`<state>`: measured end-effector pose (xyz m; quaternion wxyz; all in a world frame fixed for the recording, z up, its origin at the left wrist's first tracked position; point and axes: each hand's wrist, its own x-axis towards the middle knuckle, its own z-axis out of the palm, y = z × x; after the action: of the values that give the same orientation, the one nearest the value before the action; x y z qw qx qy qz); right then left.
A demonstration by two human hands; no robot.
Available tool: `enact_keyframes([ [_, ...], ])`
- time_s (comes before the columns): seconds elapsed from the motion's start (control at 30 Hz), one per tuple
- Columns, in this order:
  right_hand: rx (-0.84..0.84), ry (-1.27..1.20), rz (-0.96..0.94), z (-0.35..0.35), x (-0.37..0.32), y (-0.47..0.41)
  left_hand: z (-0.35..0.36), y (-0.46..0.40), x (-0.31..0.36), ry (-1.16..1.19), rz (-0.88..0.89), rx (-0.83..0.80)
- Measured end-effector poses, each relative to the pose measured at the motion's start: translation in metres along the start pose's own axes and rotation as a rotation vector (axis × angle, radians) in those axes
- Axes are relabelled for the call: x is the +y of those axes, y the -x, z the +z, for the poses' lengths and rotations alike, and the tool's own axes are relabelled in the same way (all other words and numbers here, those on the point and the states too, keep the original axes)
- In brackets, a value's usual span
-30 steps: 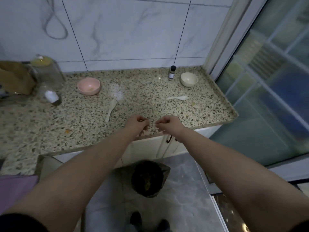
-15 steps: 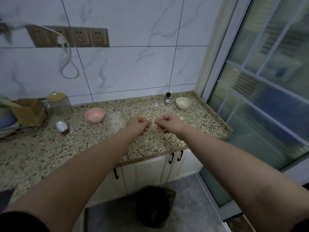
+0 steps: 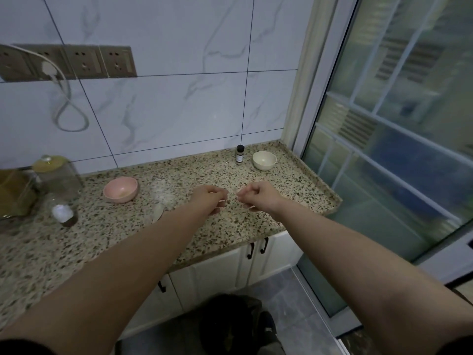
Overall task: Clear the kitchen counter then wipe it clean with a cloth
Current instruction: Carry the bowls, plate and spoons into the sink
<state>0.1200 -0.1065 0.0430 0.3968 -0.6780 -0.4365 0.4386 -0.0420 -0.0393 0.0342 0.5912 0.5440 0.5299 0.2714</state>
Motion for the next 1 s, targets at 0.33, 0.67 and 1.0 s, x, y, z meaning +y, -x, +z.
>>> enact_keyframes([
  [0.33,-0.012,0.052,0.109,-0.070,0.039,-0.111,0.062,-0.105,0.016,-0.079,-0.096,0.033],
  [0.67,0.096,-0.192,0.449,-0.148,0.078,-0.259,0.134,-0.221,0.028,-0.083,-0.263,0.050],
  [1.0,0.272,-0.506,0.641,-0.146,0.117,-0.361,0.138,-0.270,0.014,-0.061,-0.429,0.094],
])
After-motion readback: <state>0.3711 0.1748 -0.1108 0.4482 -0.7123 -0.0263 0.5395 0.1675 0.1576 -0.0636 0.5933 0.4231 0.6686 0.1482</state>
